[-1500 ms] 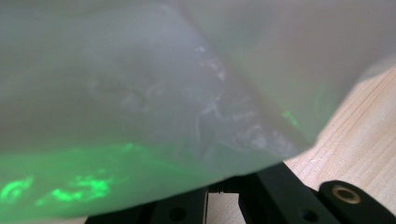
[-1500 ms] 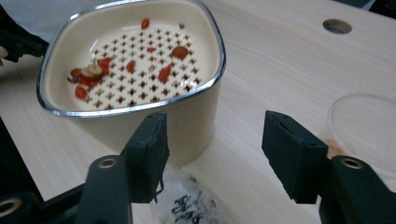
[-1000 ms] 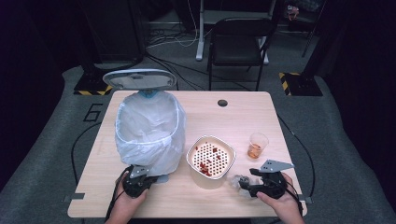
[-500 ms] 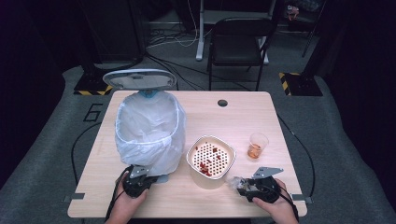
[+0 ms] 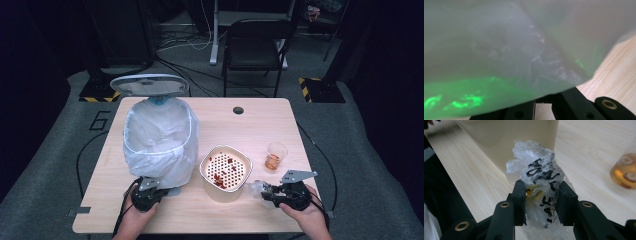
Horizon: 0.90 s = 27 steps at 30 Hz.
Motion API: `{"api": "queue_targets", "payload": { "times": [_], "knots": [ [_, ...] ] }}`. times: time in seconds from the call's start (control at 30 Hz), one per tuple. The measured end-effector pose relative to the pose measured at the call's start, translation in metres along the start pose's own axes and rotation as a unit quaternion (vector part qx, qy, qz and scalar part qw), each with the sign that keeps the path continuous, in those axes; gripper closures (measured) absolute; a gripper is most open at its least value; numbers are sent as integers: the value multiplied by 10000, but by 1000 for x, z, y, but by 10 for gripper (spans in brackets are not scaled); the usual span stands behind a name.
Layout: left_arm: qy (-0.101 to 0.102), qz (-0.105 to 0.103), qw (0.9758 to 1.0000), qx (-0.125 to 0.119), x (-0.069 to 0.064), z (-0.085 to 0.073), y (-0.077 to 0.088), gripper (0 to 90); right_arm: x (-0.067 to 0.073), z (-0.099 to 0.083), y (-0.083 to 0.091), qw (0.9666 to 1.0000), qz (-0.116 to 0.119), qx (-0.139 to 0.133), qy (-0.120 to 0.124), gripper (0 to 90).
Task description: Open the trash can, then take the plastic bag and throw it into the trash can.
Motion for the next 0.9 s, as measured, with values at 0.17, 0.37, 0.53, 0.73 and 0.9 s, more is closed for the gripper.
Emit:
{"api": "queue_targets", "payload": {
  "times": [0.17, 0.37, 0.53, 0.73, 0.9],
  "knots": [
    [1, -1, 10000, -1, 0, 0, 0, 900, 0, 15, 25, 9999, -9, -99, 79, 649],
    [0, 3, 10000, 0, 0, 0, 0, 900, 0, 35, 48, 9996, -34, -259, 140, 650],
    [0, 6, 10000, 6, 0, 0, 0, 900, -1, 53, 58, 9990, 13, -410, 200, 650],
    [-10, -6, 10000, -2, 1, 0, 0, 900, -1, 83, 59, 9979, -5, -532, 356, 649],
    [-7, -3, 10000, -2, 1, 0, 0, 900, 3, 99, 54, 9974, 27, -540, 486, 647]
  ]
}}
Point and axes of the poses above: each handheld gripper's, and its own axes: y roughly backward along the jaws, z roughly out of its top, x roughly to its left, the point moved 1 cm from there along -y, roughly forward along the jaws, and after that the axes turned 9 degrees about x, right-handed, at the moved point
